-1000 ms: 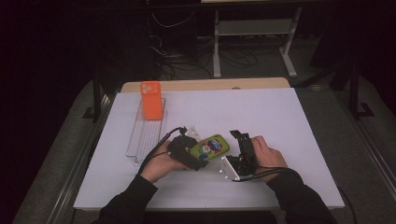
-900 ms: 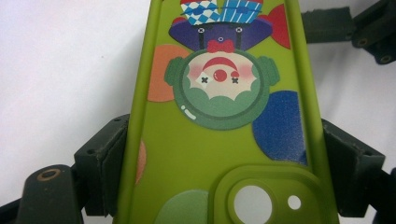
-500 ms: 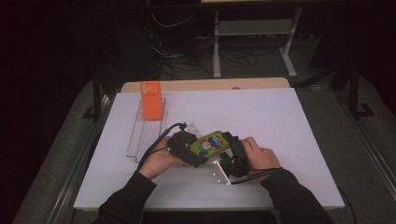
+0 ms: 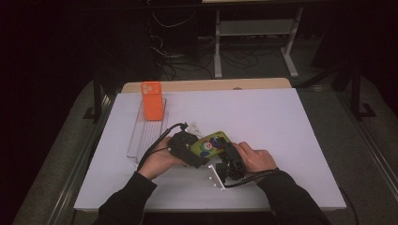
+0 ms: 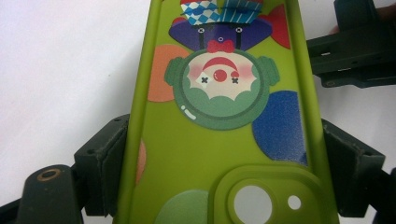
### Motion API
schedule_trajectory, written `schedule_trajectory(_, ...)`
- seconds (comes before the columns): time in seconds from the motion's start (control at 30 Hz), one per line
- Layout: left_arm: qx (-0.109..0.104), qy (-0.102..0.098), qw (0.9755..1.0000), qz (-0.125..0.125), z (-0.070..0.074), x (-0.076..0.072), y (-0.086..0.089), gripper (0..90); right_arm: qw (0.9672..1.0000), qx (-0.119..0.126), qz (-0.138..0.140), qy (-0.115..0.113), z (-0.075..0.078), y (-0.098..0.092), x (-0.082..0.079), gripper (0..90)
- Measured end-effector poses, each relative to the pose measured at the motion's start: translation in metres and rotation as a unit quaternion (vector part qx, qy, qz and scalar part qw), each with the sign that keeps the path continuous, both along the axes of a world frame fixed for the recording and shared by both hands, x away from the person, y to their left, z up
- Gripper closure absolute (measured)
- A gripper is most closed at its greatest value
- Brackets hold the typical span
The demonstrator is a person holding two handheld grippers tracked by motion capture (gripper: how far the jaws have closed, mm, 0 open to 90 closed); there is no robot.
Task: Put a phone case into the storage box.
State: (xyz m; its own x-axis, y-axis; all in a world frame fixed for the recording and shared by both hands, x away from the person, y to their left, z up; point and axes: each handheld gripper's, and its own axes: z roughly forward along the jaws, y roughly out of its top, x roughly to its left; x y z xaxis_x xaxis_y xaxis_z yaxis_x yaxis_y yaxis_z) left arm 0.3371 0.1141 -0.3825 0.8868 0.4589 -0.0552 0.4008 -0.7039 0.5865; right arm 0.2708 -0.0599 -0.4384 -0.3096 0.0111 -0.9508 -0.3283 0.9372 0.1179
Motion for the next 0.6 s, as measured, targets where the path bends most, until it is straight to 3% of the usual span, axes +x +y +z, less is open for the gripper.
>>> schedule_trajectory(0.2,-0.003,-0.001,1.0,0.0,-0.0008,-0.0006,-0.0007,15.7,1.0,-0.002,0.003,-0.003,-0.0013,0.0013,-0.0017,59.8)
schedule_trajectory(0.23,-0.016,0.002,0.9998,0.009,-0.002,-0.0021,-0.0024,15.7,1.0,-0.003,0.004,-0.002,-0.0014,0.0016,-0.002,60.7)
schedule_trajectory(0.37,-0.016,0.0,0.9998,0.009,-0.0022,-0.002,-0.0027,15.7,0.9999,-0.007,0.007,-0.008,-0.0022,0.0027,-0.0033,64.6)
schedule_trajectory(0.4,-0.005,-0.002,1.0,-0.001,-0.0011,-0.0007,-0.0012,15.7,0.9999,-0.01,0.007,-0.01,-0.0024,0.0028,-0.0036,66.6)
schedule_trajectory(0.47,-0.017,0.001,0.9998,0.009,-0.0024,-0.0018,-0.0027,15.7,0.9999,-0.011,0.007,-0.011,-0.0027,0.0029,-0.004,69.7)
schedule_trajectory(0.6,-0.007,0.0,1.0,-0.001,-0.0014,-0.0004,-0.0014,15.7,0.9997,-0.015,0.008,-0.017,-0.0028,0.0028,-0.0043,73.6)
